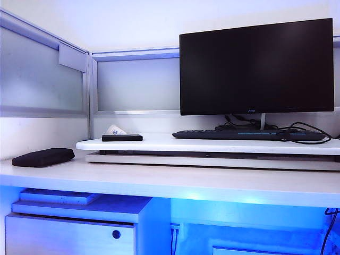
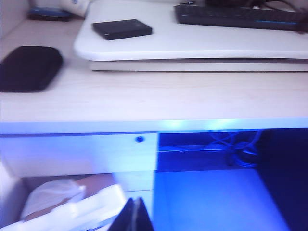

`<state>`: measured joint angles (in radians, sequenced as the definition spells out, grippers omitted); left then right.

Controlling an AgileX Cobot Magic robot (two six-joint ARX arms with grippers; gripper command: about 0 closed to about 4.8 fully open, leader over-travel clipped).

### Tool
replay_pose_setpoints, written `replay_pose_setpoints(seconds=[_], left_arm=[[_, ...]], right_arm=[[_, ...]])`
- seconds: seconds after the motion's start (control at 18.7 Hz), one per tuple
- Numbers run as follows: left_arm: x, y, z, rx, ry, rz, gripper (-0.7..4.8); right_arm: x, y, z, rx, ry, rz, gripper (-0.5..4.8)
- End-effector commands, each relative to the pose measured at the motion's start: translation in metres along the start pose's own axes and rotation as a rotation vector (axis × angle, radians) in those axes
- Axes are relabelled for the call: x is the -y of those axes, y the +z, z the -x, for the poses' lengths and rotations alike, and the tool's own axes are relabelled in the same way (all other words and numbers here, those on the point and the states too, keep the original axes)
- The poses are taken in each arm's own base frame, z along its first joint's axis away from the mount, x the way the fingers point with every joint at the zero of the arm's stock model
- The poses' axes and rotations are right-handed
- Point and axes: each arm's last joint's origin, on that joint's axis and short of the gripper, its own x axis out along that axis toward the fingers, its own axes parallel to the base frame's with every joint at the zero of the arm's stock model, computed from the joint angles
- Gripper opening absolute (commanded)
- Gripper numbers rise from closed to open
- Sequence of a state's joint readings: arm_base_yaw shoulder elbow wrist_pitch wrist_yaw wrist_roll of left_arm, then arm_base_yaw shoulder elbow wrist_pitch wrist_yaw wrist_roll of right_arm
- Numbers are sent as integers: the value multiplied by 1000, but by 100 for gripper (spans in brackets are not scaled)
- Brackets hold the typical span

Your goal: Unplug the data cable of the portable hard drive.

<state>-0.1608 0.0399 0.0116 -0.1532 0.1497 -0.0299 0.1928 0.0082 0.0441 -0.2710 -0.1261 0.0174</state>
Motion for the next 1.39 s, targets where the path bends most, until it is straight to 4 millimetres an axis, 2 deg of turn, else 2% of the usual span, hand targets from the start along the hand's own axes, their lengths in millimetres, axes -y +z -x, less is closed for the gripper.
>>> replay_pose_setpoints(seconds=[0.05, 0.27, 0.54, 0.64, 0.8, 0.86, 0.91, 1.39], left_arm=[[-3, -4, 0, -30, 107, -27, -5], [-5, -5, 0, -35, 173, -28, -5], [-4, -5, 0, -35, 129, -31, -5], [-4, -5, 0, -34, 128, -31, -5], [-3, -4, 0, -32, 112, -31, -5], [-1, -3, 0, -20, 15, -65, -5], [0, -3, 0, -18, 4, -64, -5], [-1, -3, 0, -19, 15, -64, -5]], right_arm=[[2, -1, -1, -2, -76, -7, -2], [5, -2, -1, 5, -157, -39, -1], [8, -2, -1, 32, -246, -30, -1], [16, -2, 0, 36, -317, -58, -1], [24, -2, 2, 51, -296, -84, -1], [24, -2, 2, 53, -291, -83, -1], [24, -2, 2, 55, -292, -83, -1], [24, -2, 2, 57, -293, -83, -1]])
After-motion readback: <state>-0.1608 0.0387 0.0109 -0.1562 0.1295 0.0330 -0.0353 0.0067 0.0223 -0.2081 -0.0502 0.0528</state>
